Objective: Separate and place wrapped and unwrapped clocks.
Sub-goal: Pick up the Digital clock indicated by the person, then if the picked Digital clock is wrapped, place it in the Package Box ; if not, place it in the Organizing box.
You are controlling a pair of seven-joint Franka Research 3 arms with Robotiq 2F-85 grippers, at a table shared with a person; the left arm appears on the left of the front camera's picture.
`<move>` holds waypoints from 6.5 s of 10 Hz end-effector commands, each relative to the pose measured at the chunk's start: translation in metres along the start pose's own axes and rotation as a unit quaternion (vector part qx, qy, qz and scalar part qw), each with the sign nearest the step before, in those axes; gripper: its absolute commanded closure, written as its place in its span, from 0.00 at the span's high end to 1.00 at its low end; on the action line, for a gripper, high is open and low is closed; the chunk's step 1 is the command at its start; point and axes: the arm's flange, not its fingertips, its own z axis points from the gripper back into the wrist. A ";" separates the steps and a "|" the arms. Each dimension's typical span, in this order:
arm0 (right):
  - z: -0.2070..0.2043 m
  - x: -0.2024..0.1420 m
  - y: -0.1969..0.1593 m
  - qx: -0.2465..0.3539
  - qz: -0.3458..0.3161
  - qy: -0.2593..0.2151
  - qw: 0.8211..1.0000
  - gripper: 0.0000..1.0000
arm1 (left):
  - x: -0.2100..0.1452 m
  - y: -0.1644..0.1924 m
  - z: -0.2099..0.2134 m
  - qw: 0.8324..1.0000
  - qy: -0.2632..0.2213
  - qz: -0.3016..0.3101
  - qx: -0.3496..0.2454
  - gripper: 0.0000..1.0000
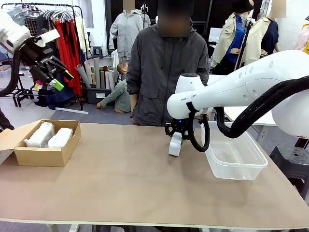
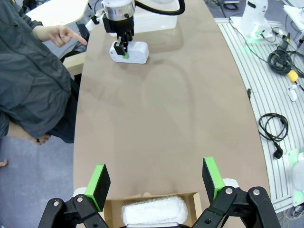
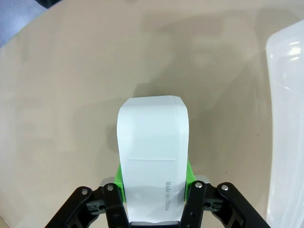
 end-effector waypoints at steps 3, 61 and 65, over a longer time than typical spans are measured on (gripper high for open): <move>0.024 -0.005 -0.004 0.001 0.033 -0.004 0.999 0.00 | 0.000 -0.001 0.000 1.000 0.004 -0.001 -0.002 1.00; 0.295 -0.080 -0.213 0.042 0.273 -0.080 0.958 0.00 | 0.000 -0.001 0.000 1.000 0.004 -0.001 -0.002 1.00; 0.262 -0.022 -0.239 0.105 0.256 -0.077 0.958 0.00 | 0.000 -0.001 0.000 1.000 0.004 -0.001 -0.002 1.00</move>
